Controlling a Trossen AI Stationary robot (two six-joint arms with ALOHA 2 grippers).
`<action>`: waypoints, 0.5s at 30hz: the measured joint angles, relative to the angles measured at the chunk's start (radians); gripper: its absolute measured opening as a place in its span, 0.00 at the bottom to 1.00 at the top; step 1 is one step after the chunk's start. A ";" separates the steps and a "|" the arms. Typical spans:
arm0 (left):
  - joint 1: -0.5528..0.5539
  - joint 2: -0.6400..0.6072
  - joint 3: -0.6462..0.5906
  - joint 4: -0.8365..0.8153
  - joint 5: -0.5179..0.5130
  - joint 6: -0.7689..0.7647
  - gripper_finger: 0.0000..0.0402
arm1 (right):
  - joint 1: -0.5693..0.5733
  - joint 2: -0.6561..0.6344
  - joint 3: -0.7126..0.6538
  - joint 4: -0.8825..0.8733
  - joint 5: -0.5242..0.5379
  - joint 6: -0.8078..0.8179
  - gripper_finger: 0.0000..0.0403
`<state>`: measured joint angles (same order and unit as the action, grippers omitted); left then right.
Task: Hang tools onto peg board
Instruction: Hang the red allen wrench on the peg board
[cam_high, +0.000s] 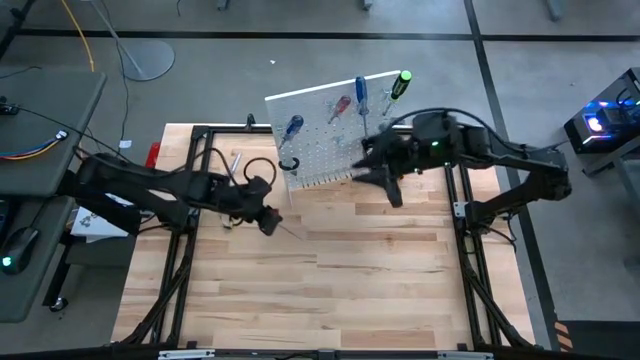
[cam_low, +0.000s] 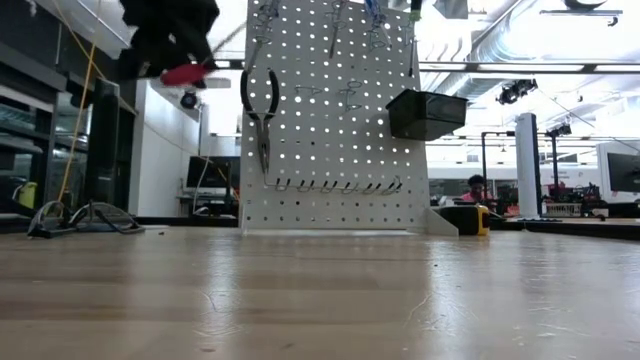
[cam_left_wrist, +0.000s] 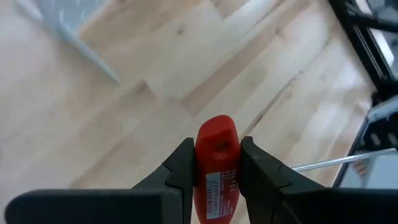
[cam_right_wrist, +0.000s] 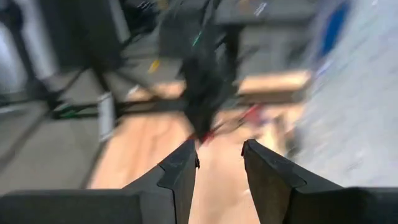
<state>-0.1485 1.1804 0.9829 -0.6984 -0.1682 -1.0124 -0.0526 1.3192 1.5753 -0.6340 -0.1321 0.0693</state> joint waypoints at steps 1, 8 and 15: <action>0.002 -0.002 0.023 -0.015 -0.009 0.045 0.20 | -0.001 0.012 0.000 -0.027 -0.041 0.037 0.32; -0.022 0.089 0.210 -0.040 -0.198 0.381 0.20 | 0.029 0.123 0.000 -0.137 -0.167 0.173 0.32; -0.079 0.238 0.407 -0.041 -0.418 0.676 0.20 | 0.055 0.212 0.000 -0.135 -0.167 0.203 0.32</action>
<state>-0.2273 1.4188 1.3896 -0.7399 -0.5859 -0.3364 0.0028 1.5312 1.5753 -0.7694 -0.2993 0.2722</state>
